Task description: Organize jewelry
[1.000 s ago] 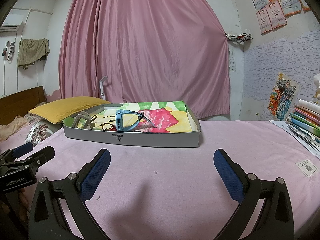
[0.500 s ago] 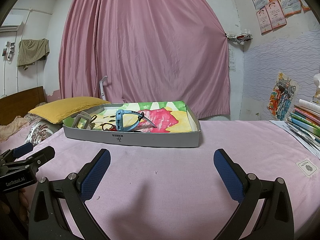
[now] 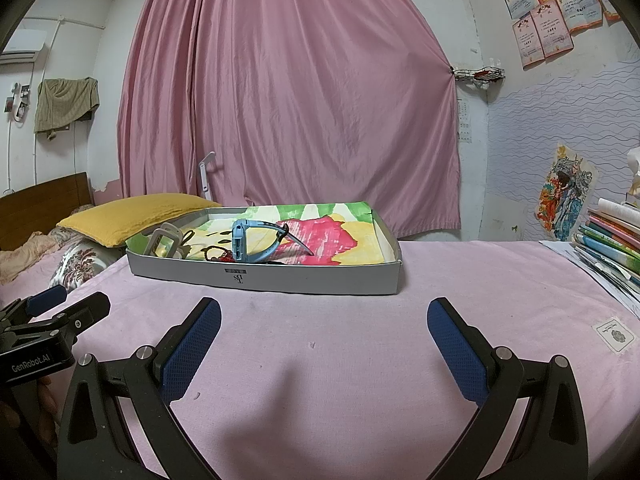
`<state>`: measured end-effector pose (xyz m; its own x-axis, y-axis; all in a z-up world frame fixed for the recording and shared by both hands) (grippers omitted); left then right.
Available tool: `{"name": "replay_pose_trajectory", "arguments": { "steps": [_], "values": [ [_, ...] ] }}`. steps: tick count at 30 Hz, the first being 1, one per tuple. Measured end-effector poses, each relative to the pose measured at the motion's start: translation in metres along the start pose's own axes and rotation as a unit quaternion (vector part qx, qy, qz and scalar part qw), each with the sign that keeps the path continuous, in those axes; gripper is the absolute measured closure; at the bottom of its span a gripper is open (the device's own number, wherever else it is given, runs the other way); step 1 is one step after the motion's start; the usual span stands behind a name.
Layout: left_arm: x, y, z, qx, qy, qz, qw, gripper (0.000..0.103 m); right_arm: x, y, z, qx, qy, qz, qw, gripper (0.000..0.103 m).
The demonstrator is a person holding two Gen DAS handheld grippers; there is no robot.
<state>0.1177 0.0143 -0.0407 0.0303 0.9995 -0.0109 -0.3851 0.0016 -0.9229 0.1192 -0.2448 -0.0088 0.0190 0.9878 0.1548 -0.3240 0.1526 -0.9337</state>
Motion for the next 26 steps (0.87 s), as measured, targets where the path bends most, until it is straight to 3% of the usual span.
{"name": "replay_pose_trajectory", "arguments": {
  "steps": [26],
  "values": [
    [0.0056, 0.0063, -0.0022, 0.009, -0.017, 0.011, 0.9998, 0.001, -0.0003, 0.0000, 0.0006, 0.001, 0.000, 0.000, 1.000, 0.002]
  ]
}}
Point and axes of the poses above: each gripper's, at about its wrist camera, not at the fingertips, and z roughly against the way its jaws point, x to its left, y to its underside, the point moved 9 cm from there along -z, roughly the way its jaws point, and after that the axes turned 8 degrees about -z, right-handed, at the moved point
